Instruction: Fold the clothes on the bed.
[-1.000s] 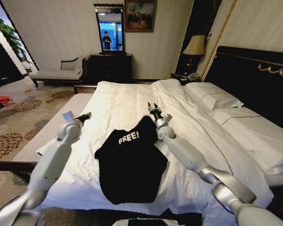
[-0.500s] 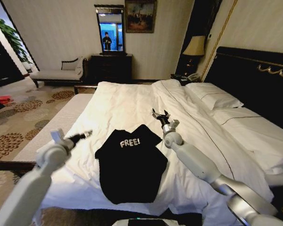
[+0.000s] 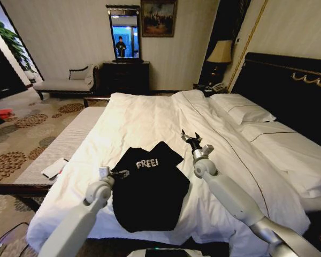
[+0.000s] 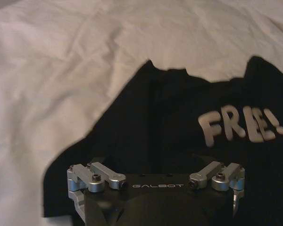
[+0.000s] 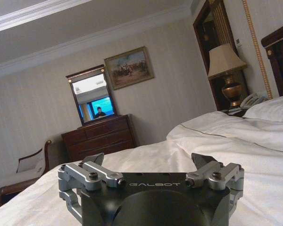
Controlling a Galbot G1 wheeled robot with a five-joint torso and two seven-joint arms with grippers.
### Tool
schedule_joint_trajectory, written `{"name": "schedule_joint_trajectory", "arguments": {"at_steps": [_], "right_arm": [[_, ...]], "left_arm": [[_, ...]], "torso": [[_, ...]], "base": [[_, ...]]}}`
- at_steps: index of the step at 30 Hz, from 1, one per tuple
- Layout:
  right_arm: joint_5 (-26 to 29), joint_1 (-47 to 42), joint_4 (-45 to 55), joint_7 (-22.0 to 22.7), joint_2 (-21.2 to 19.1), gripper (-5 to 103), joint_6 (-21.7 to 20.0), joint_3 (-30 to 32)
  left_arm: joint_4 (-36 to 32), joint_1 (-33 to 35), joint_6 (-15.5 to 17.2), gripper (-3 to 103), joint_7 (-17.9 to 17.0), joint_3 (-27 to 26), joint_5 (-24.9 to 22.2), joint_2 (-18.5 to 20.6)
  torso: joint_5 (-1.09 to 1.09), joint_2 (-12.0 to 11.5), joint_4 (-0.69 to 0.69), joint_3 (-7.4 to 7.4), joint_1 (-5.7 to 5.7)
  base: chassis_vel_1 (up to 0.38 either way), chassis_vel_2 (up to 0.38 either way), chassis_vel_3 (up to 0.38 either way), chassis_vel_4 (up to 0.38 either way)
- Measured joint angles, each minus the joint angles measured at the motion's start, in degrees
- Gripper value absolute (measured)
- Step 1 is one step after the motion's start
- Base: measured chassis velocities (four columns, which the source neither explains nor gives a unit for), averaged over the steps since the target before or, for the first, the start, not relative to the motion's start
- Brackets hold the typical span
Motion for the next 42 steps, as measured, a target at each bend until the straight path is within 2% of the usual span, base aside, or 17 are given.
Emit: {"name": "schedule_joint_trajectory", "arguments": {"at_steps": [3,7,9,10,11,12,13,15,19,21,23,24,27,28,30,34,42], "right_arm": [[0.1,-0.5,0.3,0.0,-0.3,100,0.0,0.5],[0.2,-1.0,0.4,0.0,-0.7,100,0.0,0.9],[0.2,-1.1,0.4,0.0,-0.7,100,0.0,1.0],[0.2,-1.1,0.4,0.0,-0.7,100,0.0,1.0],[0.2,-1.1,0.4,0.0,-0.7,100,0.0,1.0],[0.2,-1.1,0.4,0.1,-0.6,100,0.0,0.9],[0.2,-1.1,0.4,0.2,-0.5,100,-0.1,0.9],[0.2,-1.1,0.4,0.3,-0.5,100,-0.1,0.8],[0.3,-1.2,0.9,0.9,-0.4,100,-0.2,0.7],[0.3,-1.3,0.9,0.9,-0.4,100,-0.2,0.7],[0.3,-1.6,1.2,1.1,-0.5,100,-0.2,0.8],[0.3,-1.6,1.2,1.1,-0.5,100,-0.2,0.8],[0.3,-2.4,1.7,1.3,-0.8,100,-0.3,1.2],[0.3,-2.4,1.7,1.3,-0.8,100,-0.3,1.2],[0.3,-2.9,2.2,1.5,-1.0,100,-0.3,1.5],[0.3,-3.5,2.6,1.7,-1.4,100,-0.4,2.0],[0.2,-4.4,3.1,2.0,-1.6,100,-0.5,2.7]], "left_arm": [[0.4,-0.1,-0.1,96,0.1,1.0,0.6,-0.2],[0.8,0.2,-0.1,78,0.5,1.6,1.9,0.0],[0.8,0.3,-0.1,78,0.5,1.4,2.0,0.1],[0.8,0.4,-0.1,72,0.5,1.3,2.0,0.2],[0.8,0.5,-0.1,72,0.5,1.1,2.0,0.2],[0.7,0.7,-0.1,61,0.6,0.7,2.0,0.5],[0.6,0.9,-0.1,56,0.6,0.5,2.0,0.6],[0.5,1.0,-0.1,56,0.6,0.3,2.0,0.7],[-0.3,1.3,0.0,35,0.6,-0.9,1.4,1.2],[-0.4,1.3,0.1,35,0.6,-1.1,1.3,1.2],[-0.7,1.4,0.1,24,0.6,-2.4,0.7,1.4],[-0.7,1.4,0.1,24,0.6,-2.4,0.7,1.4],[-0.9,1.2,0.1,8,0.6,-4.3,-0.2,1.7],[-0.9,1.2,0.1,8,0.6,-4.3,-0.2,1.7],[-0.9,1.1,0.0,1,0.6,-5.9,-0.8,1.9],[-1.1,1.2,0.0,0,0.6,-7.0,-1.4,2.2],[-3.5,3.0,-0.4,0,1.7,-3.9,0.9,2.2]], "torso": [[0.0,0.0,0.01,0.0,0.0],[0.0,0.0,0.0,0.0,0.0],[0.0,0.0,0.0,0.0,0.0],[0.0,0.0,0.0,0.0,0.0],[0.0,0.0,0.0,0.0,0.0],[-0.01,0.0,0.01,0.0,0.0],[-0.01,0.0,0.01,0.0,0.0],[-0.01,0.0,0.01,0.0,0.0],[-0.01,0.0,0.0,0.0,0.0],[-0.01,0.0,0.0,0.0,0.0],[-0.01,0.0,0.0,0.0,0.0],[-0.01,0.0,0.0,0.0,0.0],[-0.01,0.0,0.0,0.0,0.0],[-0.01,0.0,0.0,0.0,0.0],[-0.01,0.0,-0.01,0.0,0.0],[-0.01,0.0,0.0,0.0,0.0],[-0.01,0.0,0.01,0.0,0.0]], "base": [[0.0,0.0,0.0,0.0],[0.0,0.0,0.0,0.0],[0.0,0.0,0.0,0.0],[0.0,0.0,0.0,0.0],[0.0,0.0,0.0,0.0],[0.0,0.0,0.0,0.0],[0.0,0.0,0.0,0.0],[0.0,0.0,0.0,0.0],[0.0,0.0,0.0,0.0],[0.0,0.0,0.0,0.0],[0.0,0.0,0.0,0.0],[0.0,0.0,0.0,0.0],[0.0,0.0,0.0,0.0],[0.0,0.0,0.0,0.0],[0.0,0.0,0.0,0.0],[0.0,0.0,0.0,0.0],[0.0,0.0,0.0,0.0]]}}
